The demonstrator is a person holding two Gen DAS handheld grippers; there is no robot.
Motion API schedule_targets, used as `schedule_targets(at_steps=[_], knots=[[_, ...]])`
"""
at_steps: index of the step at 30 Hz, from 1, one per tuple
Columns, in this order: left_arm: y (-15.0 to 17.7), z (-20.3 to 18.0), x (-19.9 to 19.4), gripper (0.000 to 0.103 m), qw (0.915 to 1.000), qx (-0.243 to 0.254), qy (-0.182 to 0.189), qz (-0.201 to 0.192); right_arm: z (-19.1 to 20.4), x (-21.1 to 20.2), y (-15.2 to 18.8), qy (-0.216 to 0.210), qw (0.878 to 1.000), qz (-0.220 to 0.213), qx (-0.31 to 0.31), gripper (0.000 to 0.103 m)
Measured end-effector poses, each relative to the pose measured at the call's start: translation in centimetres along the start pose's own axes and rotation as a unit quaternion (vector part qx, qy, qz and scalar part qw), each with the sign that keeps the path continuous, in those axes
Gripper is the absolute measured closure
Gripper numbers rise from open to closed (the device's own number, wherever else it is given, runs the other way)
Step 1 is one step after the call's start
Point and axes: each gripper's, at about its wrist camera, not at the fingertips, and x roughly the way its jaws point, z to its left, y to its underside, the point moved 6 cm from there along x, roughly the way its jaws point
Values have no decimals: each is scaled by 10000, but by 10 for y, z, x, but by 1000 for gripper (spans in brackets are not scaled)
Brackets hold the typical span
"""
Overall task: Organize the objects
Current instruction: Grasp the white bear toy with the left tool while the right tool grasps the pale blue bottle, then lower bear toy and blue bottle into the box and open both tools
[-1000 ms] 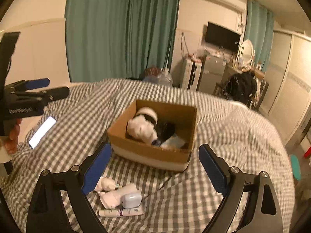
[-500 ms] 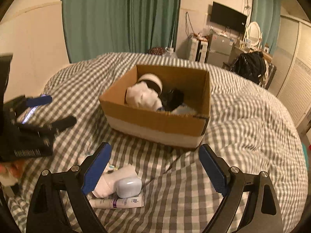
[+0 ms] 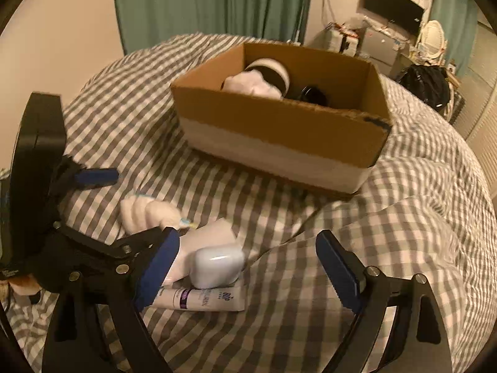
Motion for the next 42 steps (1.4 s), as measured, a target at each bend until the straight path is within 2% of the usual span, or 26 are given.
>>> schedule_targets(at_steps=[1, 4, 7, 10, 15, 22, 25, 27, 31, 35, 42], knots=[[0, -1, 5, 37, 9999, -25, 120, 84, 2, 3, 2, -66, 10000, 72, -11, 19], [-2, -3, 12, 45, 9997, -17, 200, 160, 8, 11, 9, -215, 9994, 275, -42, 24], [-1, -2, 7, 45, 9997, -53, 216, 84, 11, 16, 11, -212, 9991, 363, -105, 27], [1, 0, -7, 45, 9999, -90, 97, -89, 14, 21, 15, -234, 9984, 495, -159, 34], [1, 8, -26, 45, 9992, -215, -10, -344, 22, 37, 21, -273, 9950, 893, -349, 40], [-1, 18, -36, 45, 9980, -380, -94, -498, 18, 50, 20, -589, 9910, 1193, -145, 40], [-6, 22, -39, 45, 9974, -385, -187, -577, 20, 52, 19, -670, 9900, 1233, -139, 42], [-6, 24, -42, 45, 9971, -383, -227, -620, 23, 54, 17, -810, 9889, 1244, -100, 50], [-4, 28, -47, 45, 9967, -429, -269, -634, 22, 55, 13, -1005, 9877, 1201, -3, 55], [-1, 30, -51, 45, 9963, -466, -318, -640, 23, 51, 12, -875, 9900, 1102, -111, 55], [1, 33, -73, 45, 9947, -563, -399, -763, 28, 23, 7, -333, 9961, 729, -371, 55]])
